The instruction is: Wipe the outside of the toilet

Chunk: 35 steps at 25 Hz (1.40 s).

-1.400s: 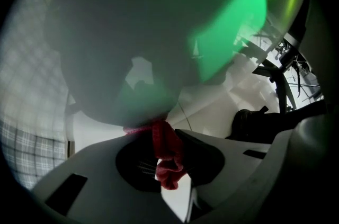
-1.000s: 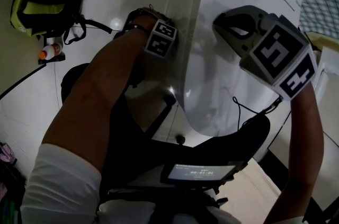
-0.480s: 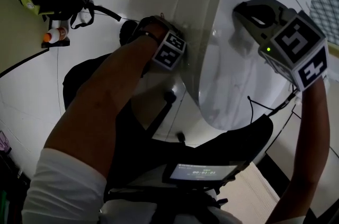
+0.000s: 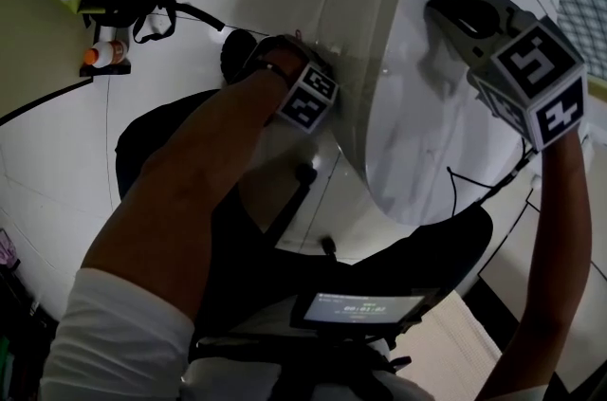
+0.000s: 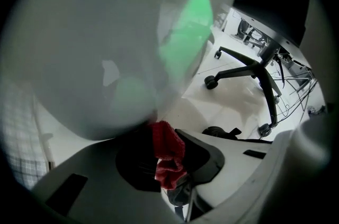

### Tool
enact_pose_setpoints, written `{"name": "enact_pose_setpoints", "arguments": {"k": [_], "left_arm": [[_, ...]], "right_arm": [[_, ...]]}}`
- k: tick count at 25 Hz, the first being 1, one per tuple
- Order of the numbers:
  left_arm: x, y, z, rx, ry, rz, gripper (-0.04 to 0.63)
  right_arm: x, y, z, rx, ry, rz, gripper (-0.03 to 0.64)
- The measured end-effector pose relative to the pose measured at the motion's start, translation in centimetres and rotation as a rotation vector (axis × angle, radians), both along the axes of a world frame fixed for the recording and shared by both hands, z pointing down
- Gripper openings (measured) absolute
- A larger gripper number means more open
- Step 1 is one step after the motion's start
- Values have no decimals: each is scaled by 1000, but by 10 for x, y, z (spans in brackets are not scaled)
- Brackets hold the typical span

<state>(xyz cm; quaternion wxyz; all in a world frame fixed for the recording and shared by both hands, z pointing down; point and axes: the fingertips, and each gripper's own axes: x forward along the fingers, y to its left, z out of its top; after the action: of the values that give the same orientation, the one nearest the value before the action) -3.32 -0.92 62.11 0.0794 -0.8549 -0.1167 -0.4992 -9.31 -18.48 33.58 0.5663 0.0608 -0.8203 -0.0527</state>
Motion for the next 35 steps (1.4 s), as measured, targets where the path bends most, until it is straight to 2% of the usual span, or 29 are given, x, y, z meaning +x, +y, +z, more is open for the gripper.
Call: {"name": "enact_pose_setpoints", "arguments": {"k": [9,16,19,22,27,32,35], "left_arm": [[5,24,-5,-6,-12,50,69],[6,52,-9,-24,-35,155,69],[8,57,-15,-26,-37,178,69],[3,54,-21,-13,-36,188,69],[-19,35,-40,5,-37,121,69],[-49,10,-58,67,-103,87,69],[-63,-10,-77,89,-86,-11,69]], "right_arm": [[1,-1,-3,52,-42,19,6],[4,1,-4,70,-72,60,8],[9,21,-6,26,-66,31,8],[11,43,-19,11,-103,30,8],[34,72,-31,19,-99,58,8],[75,96,-32,38,-93,108,8],[92,103,-33,36,-103,160,8]]}}
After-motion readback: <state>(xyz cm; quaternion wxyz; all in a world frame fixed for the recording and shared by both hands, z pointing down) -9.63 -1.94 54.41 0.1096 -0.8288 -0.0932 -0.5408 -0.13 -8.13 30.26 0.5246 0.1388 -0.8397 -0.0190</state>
